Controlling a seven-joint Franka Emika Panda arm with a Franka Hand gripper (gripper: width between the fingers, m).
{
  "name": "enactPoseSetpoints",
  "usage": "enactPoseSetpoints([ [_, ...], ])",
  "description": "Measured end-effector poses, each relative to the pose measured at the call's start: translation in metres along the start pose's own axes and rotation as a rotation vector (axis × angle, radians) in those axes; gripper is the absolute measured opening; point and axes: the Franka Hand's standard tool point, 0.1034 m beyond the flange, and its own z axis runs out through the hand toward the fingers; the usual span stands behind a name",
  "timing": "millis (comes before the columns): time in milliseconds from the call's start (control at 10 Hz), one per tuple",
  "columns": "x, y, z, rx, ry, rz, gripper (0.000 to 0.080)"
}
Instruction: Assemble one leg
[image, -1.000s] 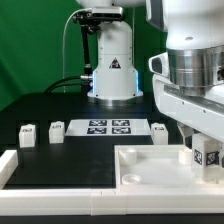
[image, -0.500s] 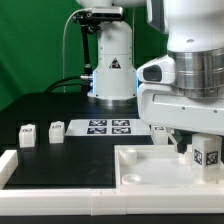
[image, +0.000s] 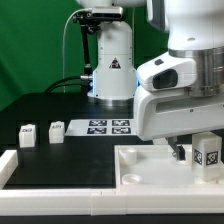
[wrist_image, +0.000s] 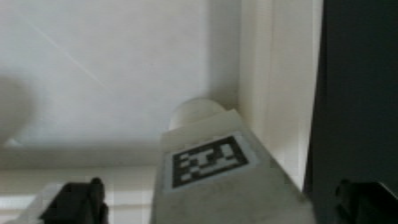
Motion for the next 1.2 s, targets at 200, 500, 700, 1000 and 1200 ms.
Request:
enactPoseSetpoints([
  [200,0.0001,0.0002,-0.0001,-0.001,0.0,-0.075,0.0649],
  [500,0.0,0.0005,0.0,-0.001,0.0,-0.073,0.0411],
  [700,0.0001,0.0007,0.0,-0.001,0.0,-0.073,0.029],
  [1000,0.0001,0.0005,0.0,0.0,0.001,-0.037,0.029],
  [1200,0.0008,-0.0006,0.0002,-0.001,0.008,0.268,0.029],
])
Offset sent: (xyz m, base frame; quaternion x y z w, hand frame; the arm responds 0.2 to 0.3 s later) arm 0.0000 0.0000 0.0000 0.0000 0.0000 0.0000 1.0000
